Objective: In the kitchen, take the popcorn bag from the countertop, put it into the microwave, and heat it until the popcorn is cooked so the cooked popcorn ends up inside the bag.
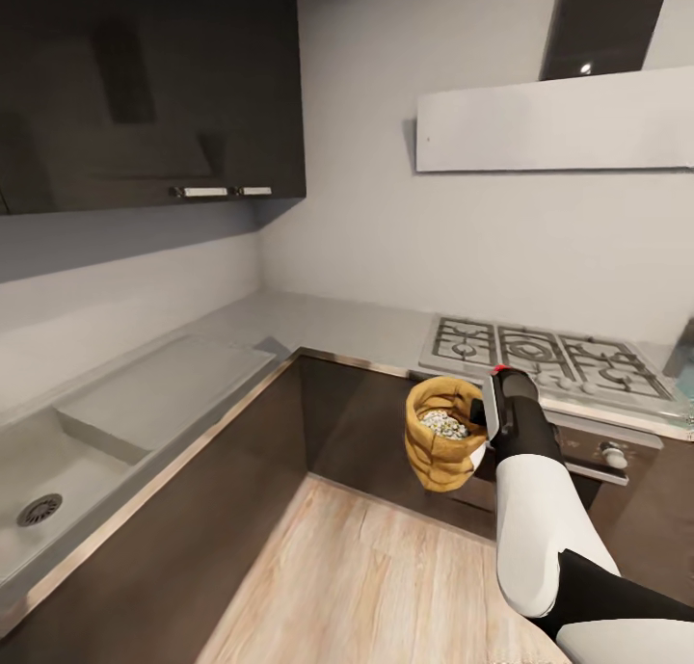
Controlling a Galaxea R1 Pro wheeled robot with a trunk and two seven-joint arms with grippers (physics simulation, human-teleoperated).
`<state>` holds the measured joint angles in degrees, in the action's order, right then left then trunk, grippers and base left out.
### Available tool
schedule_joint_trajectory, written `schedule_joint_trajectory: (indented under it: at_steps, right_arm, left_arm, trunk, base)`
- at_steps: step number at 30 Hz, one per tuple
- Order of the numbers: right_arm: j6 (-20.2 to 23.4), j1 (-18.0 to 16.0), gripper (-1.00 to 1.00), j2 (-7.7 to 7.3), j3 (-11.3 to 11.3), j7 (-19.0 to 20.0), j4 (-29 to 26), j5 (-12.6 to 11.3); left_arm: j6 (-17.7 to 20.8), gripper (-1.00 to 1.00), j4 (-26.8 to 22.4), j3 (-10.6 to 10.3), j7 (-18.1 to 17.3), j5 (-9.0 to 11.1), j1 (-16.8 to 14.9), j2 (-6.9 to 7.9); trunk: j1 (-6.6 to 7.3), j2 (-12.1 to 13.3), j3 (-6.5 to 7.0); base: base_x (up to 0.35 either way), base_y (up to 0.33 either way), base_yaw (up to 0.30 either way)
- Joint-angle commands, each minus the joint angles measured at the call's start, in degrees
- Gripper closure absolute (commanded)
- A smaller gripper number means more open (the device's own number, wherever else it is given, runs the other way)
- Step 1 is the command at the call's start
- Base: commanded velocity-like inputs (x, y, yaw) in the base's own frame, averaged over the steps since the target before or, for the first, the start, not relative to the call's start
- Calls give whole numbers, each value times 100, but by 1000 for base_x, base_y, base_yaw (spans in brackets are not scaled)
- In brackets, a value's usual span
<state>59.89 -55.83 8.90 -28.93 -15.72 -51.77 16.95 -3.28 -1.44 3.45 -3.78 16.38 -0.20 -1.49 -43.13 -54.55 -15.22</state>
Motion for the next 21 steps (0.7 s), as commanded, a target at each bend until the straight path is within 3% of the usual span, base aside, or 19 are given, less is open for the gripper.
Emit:
schedule_joint_trajectory:
  at_steps: [1,17,21]
  right_arm:
    - [11,-7,100,6,-16,-19,-1,-1]
    - [11,-7,100,-28,-17,-28,0,10]
    - [11,-7,100,-36,-17,-28,0,10]
  left_arm:
    - [-14,-100,3,33,-26,23,-2,0]
    - [-23,-100,3,12,-35,-16,-1,-13]
    - [-23,-100,3,14,-27,-21,-1,-22]
  trunk:
    - [-1,-5,-1]
    - [-1,-5,102]
    - [-1,-5,127]
  base:
    - [0,0,-196]
    - [0,0,-200]
    - [-189,0,-201]
